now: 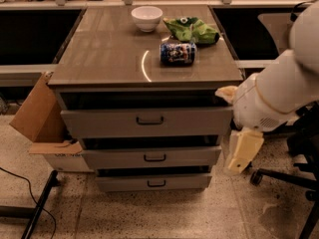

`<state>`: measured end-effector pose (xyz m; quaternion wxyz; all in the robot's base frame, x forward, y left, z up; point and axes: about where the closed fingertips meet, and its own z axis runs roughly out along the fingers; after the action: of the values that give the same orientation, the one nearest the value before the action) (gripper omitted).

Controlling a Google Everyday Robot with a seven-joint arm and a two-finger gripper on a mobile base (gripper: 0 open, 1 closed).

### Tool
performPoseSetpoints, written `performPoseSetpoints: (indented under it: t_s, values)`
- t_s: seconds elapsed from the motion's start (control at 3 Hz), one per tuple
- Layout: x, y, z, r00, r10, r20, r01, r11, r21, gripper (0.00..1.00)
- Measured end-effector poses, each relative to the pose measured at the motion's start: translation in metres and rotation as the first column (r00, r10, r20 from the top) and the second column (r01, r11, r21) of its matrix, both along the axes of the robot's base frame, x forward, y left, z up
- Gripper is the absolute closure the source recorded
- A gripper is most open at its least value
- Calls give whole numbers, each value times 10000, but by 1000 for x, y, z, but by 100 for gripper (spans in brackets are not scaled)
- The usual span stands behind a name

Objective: Open bottom drawer

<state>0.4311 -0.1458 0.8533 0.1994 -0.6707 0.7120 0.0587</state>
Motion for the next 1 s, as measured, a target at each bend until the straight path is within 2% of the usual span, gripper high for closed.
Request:
performPoseSetpoints:
  t_s: [0.33,0.67,1.0]
  values:
    - [1,21,-67,9914,1287,-229,-1286,9917,56,0]
    - [0,41,-144,9758,2043,-783,-2034,9789,199,0]
    - [0,41,-144,9757,2044,-784,-2035,9789,197,0]
